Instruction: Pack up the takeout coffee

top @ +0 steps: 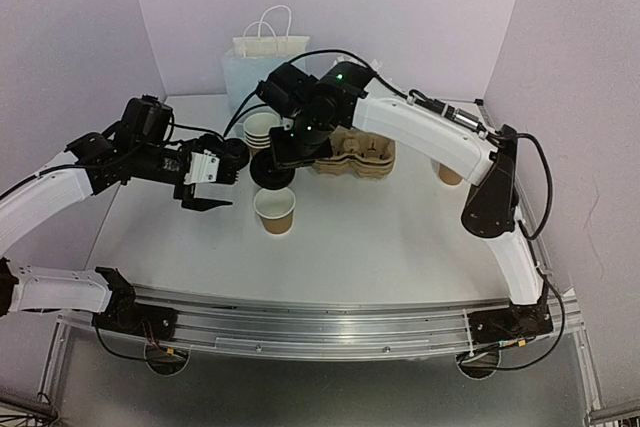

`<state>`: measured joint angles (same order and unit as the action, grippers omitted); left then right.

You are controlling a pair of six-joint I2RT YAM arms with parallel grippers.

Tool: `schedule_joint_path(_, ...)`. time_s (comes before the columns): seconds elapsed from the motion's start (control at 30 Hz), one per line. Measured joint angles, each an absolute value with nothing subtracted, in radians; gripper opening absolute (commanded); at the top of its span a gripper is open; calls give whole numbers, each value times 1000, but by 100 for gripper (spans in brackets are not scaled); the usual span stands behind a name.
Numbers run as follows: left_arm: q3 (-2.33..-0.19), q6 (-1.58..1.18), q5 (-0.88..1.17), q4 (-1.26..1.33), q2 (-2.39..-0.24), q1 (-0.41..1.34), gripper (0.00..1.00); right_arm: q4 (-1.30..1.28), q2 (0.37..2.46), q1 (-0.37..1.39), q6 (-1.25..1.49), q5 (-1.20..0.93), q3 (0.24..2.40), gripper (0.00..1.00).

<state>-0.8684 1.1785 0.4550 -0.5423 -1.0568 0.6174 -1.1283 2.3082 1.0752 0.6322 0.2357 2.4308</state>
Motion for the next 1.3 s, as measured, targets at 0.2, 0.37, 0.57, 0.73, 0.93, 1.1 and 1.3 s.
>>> schedule_joint_path(0.2,-763,1036,471,-486,-1052,617,66,-1192,2365,1075,591,208,2476,0)
schedule_joint_path(0.37,-659,1106,494,-459,-1039,617,70,-1219,2414,1075,572,188,2480,0)
schedule_joint_path(0.57,-598,1198,528,-385,-1058,617,65,-1224,2455,1075,553,168,2526,0)
schedule_joint_path(0.73,-598,1235,529,-315,-1137,617,64,-1225,2461,1075,546,153,2527,0)
schedule_joint_path(0.93,-598,1268,531,-261,-1189,617,65,-1225,2472,1075,542,152,2527,0)
schedule_joint_path(1.1,-598,1289,531,-241,-1202,617,66,-1225,2482,1075,541,151,2532,0)
schedule_joint_path(1.3,-600,1336,551,-224,-1245,617,66,-1225,2484,1075,537,152,2533,0)
